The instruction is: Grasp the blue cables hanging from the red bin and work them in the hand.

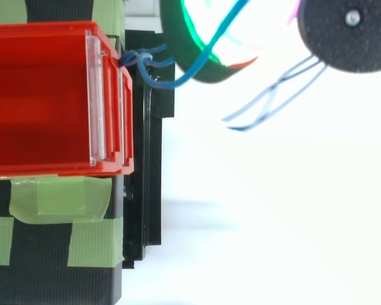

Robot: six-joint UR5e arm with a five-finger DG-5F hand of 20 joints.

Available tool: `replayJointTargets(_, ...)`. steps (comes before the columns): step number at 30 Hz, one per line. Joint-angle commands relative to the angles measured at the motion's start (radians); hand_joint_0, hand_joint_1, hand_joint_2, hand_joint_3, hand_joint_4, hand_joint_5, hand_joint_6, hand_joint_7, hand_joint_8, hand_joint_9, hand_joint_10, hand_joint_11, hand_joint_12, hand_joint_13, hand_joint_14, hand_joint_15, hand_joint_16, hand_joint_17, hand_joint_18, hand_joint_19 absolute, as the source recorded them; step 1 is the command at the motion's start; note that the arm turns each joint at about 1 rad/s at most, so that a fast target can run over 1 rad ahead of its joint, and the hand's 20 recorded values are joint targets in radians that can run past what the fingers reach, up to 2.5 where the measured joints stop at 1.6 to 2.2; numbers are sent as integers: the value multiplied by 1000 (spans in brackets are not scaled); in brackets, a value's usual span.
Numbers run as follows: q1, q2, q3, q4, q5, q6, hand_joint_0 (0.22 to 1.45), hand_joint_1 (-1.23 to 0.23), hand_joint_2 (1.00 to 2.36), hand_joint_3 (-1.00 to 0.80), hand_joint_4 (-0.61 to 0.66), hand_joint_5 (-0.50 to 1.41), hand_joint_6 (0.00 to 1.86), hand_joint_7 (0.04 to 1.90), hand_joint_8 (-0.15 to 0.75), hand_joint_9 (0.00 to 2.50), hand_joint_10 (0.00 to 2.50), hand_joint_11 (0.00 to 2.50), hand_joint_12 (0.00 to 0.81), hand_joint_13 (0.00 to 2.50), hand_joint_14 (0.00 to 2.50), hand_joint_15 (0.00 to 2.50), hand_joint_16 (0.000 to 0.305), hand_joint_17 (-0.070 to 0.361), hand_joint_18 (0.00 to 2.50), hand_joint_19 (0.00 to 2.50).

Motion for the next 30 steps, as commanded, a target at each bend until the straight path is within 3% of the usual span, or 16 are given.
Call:
replayJointTargets(1,4,0,-29,1,-2,-28,1052,-750,1014,4,190,331,133,1372,392,435,2500,2303,469,737,2477,1230,59,132,1141,1258)
replayJointTargets(5,4,0,-101,16,-3,-26,925,-744,1014,-217,234,309,146,1349,409,420,2500,2263,481,754,2407,1238,64,144,1168,1211)
replayJointTargets(6,6,0,-113,69,1,-29,916,-740,1015,-236,241,306,136,1353,408,418,2500,2267,479,753,2400,1242,63,143,1162,1221)
replayJointTargets(9,9,0,-113,102,3,-32,873,-726,1016,-379,236,303,101,1379,406,409,2500,2307,472,742,2365,1266,61,137,1131,1230)
replayJointTargets(14,10,0,-113,102,3,-41,837,-708,1014,-583,236,306,69,1408,398,417,2500,2295,452,743,2338,1261,59,132,1124,1251)
replayJointTargets(24,12,0,-113,102,4,-49,799,-690,1011,-696,253,318,76,1412,405,457,2500,2316,465,779,2325,1270,60,136,1161,1249)
replayJointTargets(30,12,0,-113,101,0,-78,763,-672,1004,-861,275,329,131,1395,411,512,2500,2307,472,827,2326,1254,63,141,1223,1238)
